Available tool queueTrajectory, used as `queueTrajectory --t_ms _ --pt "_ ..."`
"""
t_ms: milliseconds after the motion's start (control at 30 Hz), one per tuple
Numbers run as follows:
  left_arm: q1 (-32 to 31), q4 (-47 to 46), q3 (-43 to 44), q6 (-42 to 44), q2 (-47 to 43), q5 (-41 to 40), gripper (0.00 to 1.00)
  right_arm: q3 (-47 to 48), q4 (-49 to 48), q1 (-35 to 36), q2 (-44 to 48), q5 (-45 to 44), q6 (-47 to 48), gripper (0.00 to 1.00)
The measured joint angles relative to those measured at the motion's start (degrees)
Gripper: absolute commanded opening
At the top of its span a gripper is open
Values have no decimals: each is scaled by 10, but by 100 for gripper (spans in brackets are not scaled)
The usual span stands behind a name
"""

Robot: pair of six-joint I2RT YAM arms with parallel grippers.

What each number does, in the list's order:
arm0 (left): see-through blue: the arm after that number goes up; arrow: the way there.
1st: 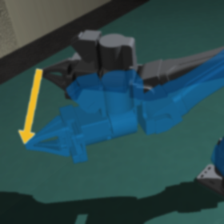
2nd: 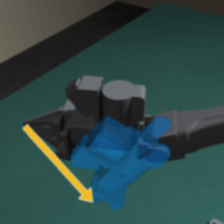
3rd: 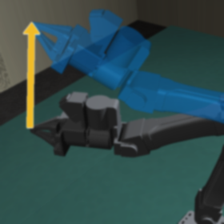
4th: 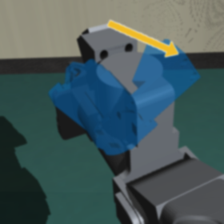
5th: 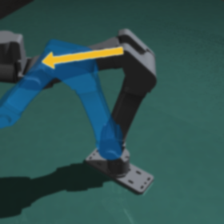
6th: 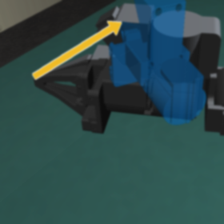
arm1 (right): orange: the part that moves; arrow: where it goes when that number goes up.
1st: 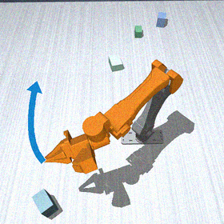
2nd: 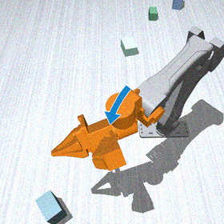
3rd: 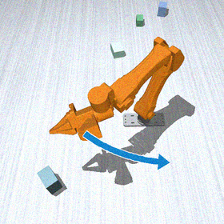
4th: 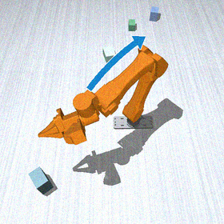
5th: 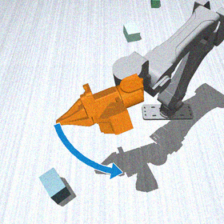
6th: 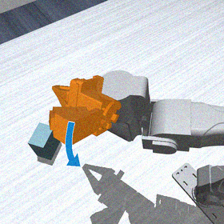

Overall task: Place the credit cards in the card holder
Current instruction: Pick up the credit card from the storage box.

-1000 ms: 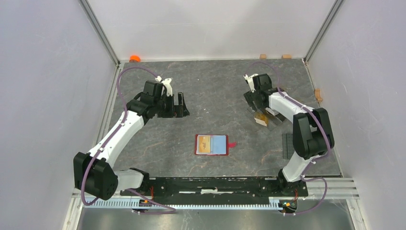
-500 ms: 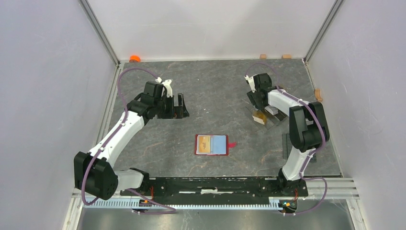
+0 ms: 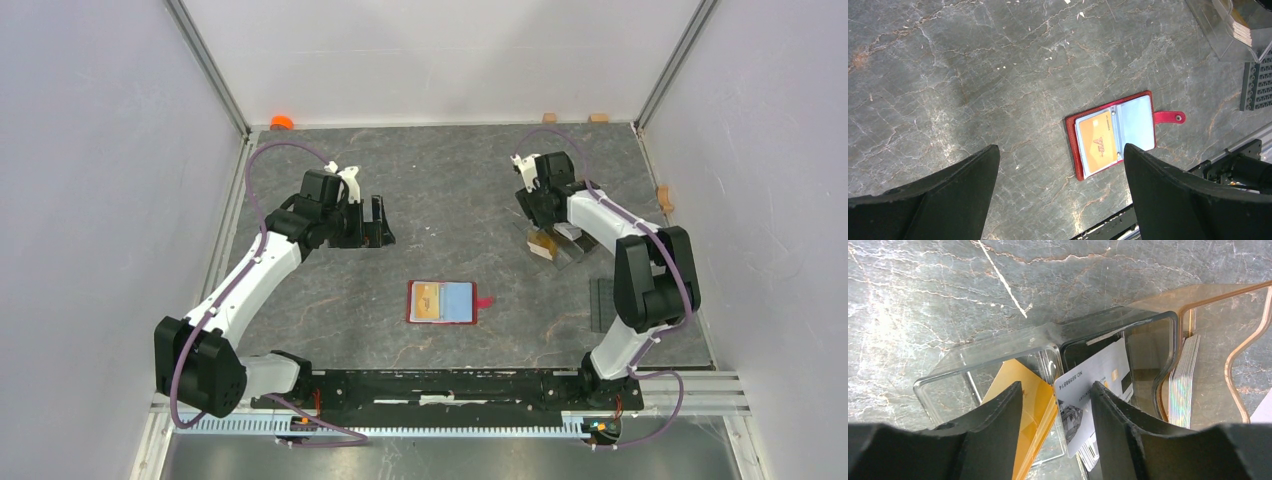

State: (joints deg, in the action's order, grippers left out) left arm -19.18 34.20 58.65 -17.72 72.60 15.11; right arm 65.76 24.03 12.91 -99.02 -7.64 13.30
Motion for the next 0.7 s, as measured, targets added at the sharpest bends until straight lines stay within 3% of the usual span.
queueTrajectory --t_ms 200,700 --pt "0 0 0 0 0 0 100 0 4 -2 7 3 0 37" --pt "0 0 -3 0 0 0 100 0 17 -3 39 -6 -1 8"
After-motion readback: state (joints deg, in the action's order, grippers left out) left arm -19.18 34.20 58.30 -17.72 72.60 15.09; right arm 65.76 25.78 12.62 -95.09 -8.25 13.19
